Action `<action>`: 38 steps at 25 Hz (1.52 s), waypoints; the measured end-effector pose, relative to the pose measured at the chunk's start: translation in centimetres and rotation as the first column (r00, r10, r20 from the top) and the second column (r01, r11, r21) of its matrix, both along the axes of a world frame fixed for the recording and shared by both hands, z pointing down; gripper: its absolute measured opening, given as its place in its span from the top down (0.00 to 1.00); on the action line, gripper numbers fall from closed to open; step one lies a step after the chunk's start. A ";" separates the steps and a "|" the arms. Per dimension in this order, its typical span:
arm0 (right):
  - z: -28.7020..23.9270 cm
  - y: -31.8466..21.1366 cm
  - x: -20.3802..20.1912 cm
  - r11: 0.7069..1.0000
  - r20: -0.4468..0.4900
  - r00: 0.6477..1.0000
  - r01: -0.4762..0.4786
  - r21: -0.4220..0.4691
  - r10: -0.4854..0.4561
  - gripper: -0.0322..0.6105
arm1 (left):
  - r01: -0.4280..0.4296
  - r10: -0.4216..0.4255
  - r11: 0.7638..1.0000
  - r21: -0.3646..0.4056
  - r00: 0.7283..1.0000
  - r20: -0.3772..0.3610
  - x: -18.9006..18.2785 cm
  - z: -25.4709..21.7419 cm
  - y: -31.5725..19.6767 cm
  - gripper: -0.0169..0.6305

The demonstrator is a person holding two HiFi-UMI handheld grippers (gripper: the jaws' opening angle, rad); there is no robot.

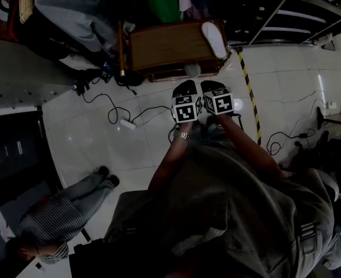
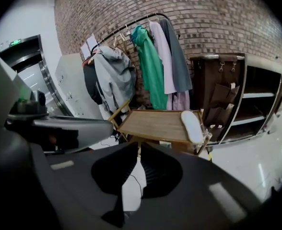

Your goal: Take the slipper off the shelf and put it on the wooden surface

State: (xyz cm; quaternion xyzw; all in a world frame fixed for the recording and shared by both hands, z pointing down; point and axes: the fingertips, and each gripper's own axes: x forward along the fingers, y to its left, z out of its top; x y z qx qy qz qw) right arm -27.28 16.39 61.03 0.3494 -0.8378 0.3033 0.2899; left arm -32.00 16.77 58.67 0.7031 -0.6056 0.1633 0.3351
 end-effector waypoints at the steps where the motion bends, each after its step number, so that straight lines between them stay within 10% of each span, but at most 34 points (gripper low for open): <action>1: -0.2 0.6 0.2 1.000 0.001 1.000 0.004 0.011 -0.004 0.92 | 0.005 -0.005 1.000 0.000 1.000 0.002 0.4 0.0 0.6 0.97; 22: -3.1 12.1 6.9 0.995 0.036 0.994 0.098 0.029 -0.099 0.88 | 0.095 -0.095 0.995 0.019 0.994 0.051 7.6 -2.0 11.8 0.97; 38: -5.7 12.5 2.8 0.994 0.043 0.996 0.069 0.085 -0.073 0.88 | 0.063 -0.066 0.997 0.038 0.995 0.079 3.3 -4.2 12.8 0.97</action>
